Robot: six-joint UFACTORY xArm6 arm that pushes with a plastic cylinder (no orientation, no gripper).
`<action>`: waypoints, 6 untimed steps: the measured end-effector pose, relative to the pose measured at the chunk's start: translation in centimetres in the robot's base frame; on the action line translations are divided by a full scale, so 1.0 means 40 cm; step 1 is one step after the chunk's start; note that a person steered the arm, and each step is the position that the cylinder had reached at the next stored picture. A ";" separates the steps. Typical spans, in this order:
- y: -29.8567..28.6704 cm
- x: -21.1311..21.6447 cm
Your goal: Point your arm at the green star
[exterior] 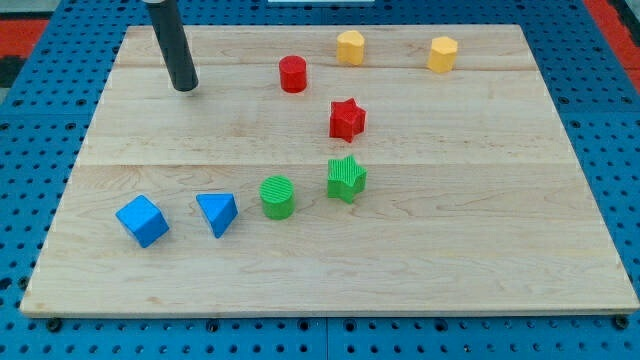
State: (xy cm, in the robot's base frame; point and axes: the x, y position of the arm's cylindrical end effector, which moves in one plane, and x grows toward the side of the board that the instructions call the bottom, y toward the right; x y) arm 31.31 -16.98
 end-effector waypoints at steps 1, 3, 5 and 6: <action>0.060 0.020; 0.106 0.139; 0.431 0.287; 0.496 0.395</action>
